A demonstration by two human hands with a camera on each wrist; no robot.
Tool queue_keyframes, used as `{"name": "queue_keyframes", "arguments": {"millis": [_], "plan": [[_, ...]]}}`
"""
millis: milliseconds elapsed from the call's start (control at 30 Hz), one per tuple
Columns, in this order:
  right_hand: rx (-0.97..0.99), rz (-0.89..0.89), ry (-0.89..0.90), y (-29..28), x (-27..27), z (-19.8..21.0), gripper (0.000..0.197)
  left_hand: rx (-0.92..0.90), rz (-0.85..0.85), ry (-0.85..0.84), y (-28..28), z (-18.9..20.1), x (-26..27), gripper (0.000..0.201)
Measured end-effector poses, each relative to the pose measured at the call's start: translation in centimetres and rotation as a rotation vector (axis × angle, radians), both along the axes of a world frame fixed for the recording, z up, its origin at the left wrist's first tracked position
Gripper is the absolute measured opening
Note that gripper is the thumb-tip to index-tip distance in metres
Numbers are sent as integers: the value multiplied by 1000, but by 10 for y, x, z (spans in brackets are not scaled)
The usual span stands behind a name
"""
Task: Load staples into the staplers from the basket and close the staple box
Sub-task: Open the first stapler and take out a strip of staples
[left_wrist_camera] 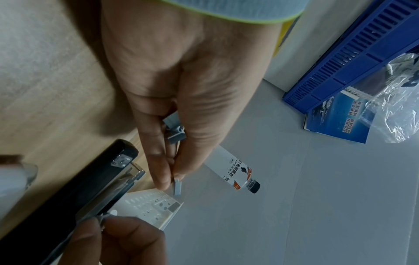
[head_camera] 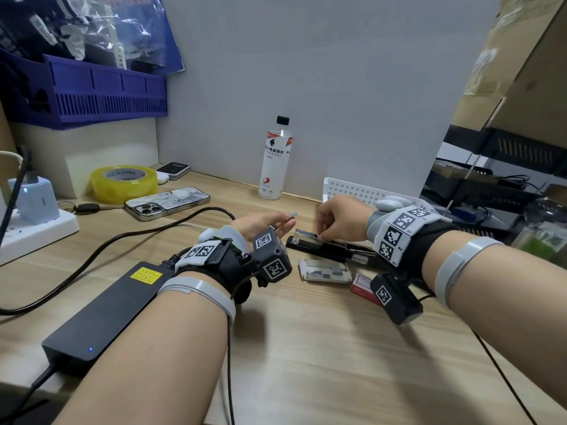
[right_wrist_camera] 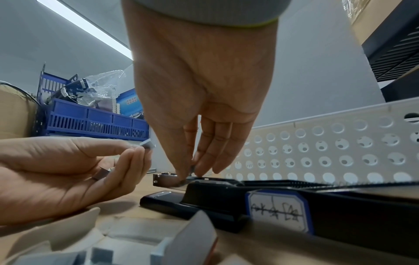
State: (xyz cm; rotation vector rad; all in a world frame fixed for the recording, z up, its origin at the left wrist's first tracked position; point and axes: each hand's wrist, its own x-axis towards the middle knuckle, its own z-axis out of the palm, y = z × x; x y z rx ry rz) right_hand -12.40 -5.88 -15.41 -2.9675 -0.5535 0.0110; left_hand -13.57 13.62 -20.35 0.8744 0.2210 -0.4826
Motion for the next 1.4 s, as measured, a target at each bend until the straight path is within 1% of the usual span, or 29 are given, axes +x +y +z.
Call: {"name": "queue_keyframes", "arguments": {"millis": [100,167,300,333,400,433,533,600,700,800,867,967,1033,1133,1233,1400], "plan": [[19,15,1,0,1,0,12,-7,-11,8,0,0,0,16],[76,27,-23,-3,2,5,12,-18,-22,7,1,0,1,19],[332,66,-90,-2,2,21,12,-82,-74,-27,0,3,-3,20],[384,89,-94,0,1,23,13,-91,-81,-33,-1,2,-4,25],[425,127,-88,8,0,25,13,-96,-100,-41,-4,2,-4,39],[420,134,-87,12,-1,24,13,-87,-111,-43,-5,3,-5,42],[353,132,-96,21,-5,20,9,-82,-123,-76,-5,6,-6,43],[314,122,-116,23,-8,18,6,-117,-117,-84,-3,4,-4,45],[314,117,-115,19,-9,19,6,-207,-96,-78,-3,4,-5,36],[298,65,-110,6,-4,22,8,-180,-95,-90,0,3,-4,27],[196,27,-61,-4,-2,23,11,-167,-121,-65,3,1,-2,20],[-24,8,117,-13,-5,19,18,-126,-140,-45,6,-1,1,22],[-74,5,145,-14,-9,15,22,-106,-137,-37,6,-3,5,22],[-87,-3,141,-11,-12,12,25,-89,-116,-13,6,-3,7,22],[-146,9,116,-8,-13,10,27,-88,-108,-12,6,-4,7,25],[-170,35,46,-9,-11,9,19,-71,-94,-17,5,-3,5,27]]}}
